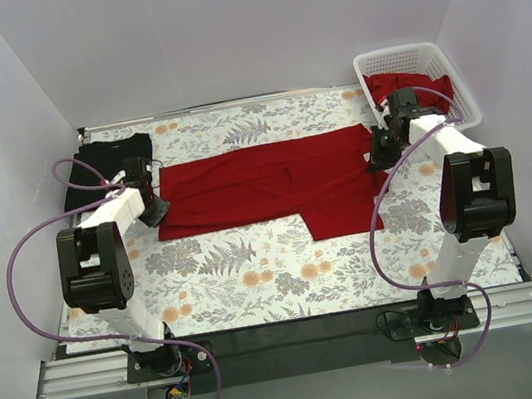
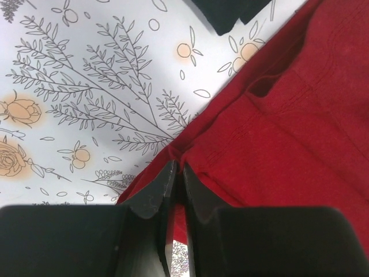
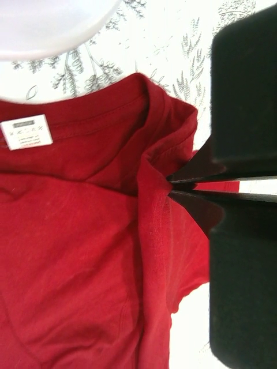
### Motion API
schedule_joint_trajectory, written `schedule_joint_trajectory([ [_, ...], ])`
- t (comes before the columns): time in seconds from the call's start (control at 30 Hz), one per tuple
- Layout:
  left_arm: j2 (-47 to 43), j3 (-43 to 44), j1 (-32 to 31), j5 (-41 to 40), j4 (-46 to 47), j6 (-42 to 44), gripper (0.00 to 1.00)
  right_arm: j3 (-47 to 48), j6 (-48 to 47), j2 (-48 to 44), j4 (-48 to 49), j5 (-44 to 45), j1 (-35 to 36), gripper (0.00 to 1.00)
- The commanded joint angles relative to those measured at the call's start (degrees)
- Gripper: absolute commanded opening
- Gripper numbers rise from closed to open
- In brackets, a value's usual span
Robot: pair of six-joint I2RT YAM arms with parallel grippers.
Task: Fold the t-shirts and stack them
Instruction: Fold the tshirt
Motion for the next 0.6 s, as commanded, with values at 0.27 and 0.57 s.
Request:
schedule_joint_trajectory([
  [0.27, -2.1, -1.2, 0.8, -3.1, 0.2, -0.4, 0.1, 4.3, -0.7, 2.9, 1.6, 0.7, -0.2, 0.11],
  [0.57, -0.7, -0.9, 0.8, -2.5, 0.3, -0.4, 0.11, 5.4, -1.4, 5.6, 2.4, 2.4, -0.2, 0.12],
])
